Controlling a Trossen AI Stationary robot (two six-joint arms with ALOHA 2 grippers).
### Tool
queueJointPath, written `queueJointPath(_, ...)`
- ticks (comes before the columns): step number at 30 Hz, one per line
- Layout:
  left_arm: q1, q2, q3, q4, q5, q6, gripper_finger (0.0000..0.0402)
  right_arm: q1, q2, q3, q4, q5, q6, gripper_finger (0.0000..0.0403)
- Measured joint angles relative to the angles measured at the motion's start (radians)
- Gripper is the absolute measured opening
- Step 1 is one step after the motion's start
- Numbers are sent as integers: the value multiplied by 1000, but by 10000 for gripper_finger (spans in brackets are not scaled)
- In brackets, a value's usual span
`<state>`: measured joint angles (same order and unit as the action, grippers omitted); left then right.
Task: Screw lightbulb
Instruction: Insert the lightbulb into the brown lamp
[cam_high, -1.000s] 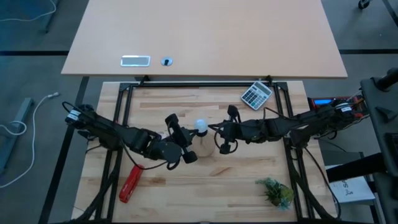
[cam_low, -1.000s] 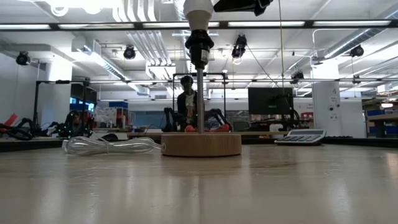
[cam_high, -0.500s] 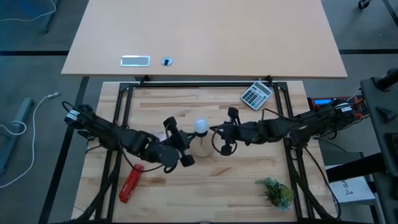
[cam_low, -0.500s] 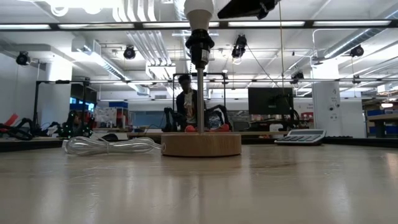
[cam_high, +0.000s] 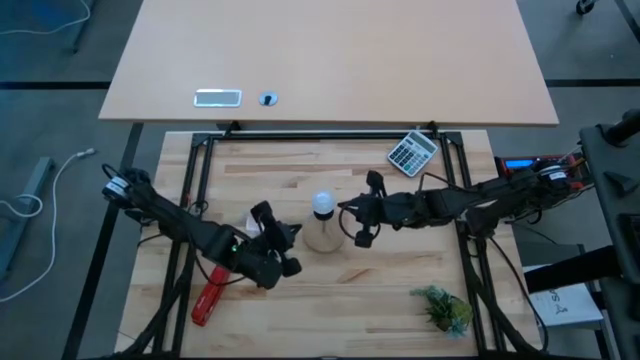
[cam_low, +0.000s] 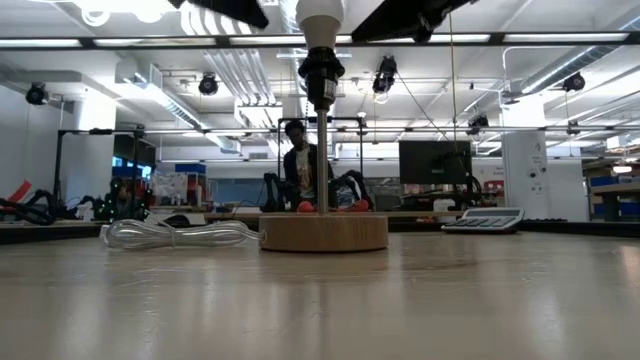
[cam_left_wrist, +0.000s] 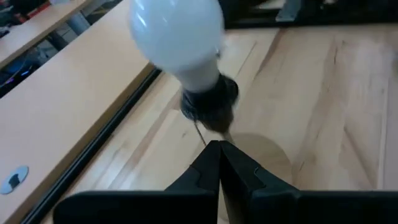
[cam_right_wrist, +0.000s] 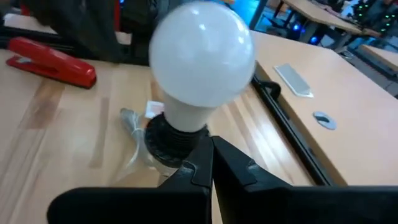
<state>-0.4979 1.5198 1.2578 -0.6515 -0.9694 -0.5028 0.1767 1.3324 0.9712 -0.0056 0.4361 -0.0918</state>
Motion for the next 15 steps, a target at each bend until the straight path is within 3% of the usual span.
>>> queueJointPath(6,15,1,-139,142,-44,17,14,-8,-10,-61,88,-81,14,29)
queueJointPath(15,44,-3,-165,206,-8,7,83,-39,-7,-99,207,-126,8,133)
